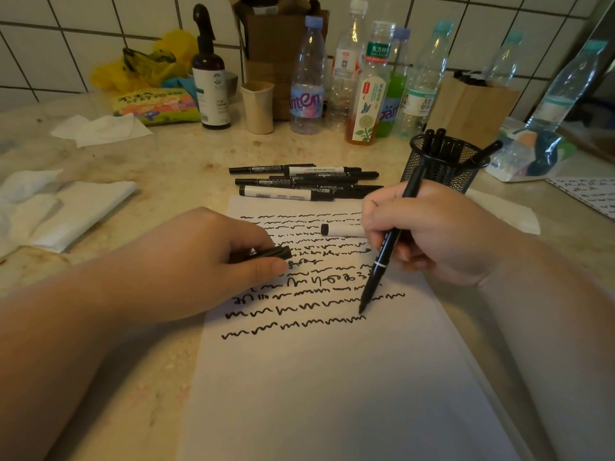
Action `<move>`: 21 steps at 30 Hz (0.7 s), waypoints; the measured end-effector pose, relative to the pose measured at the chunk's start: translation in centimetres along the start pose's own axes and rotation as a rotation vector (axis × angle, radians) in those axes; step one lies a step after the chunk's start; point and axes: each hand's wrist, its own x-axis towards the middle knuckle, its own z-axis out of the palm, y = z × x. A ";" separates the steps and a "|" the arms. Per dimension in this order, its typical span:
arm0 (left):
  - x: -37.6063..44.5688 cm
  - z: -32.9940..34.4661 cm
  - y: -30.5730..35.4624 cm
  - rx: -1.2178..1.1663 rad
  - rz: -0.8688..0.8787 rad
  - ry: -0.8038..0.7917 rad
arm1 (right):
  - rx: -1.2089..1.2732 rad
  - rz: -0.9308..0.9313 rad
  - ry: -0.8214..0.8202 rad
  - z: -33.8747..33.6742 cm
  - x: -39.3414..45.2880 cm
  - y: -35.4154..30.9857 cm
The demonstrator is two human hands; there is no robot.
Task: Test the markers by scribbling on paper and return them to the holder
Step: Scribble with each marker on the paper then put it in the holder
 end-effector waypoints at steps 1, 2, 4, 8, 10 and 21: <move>0.0 0.0 0.0 -0.017 0.007 0.005 | 0.056 -0.030 0.003 0.0 0.1 0.1; 0.0 0.0 0.1 -0.036 0.011 0.014 | 0.123 -0.068 0.008 0.0 0.2 0.2; 0.0 -0.1 0.1 -0.068 0.013 0.032 | 0.262 -0.135 0.021 0.0 0.5 0.3; -0.1 -0.1 0.2 -0.087 0.030 0.048 | 0.407 -0.188 0.032 0.3 0.7 0.4; -0.1 -0.1 0.2 -0.088 0.031 0.049 | 0.426 -0.188 0.037 0.3 0.7 0.3; 0.0 0.0 0.2 -0.086 0.026 0.061 | 0.368 -0.175 0.066 0.4 0.7 0.4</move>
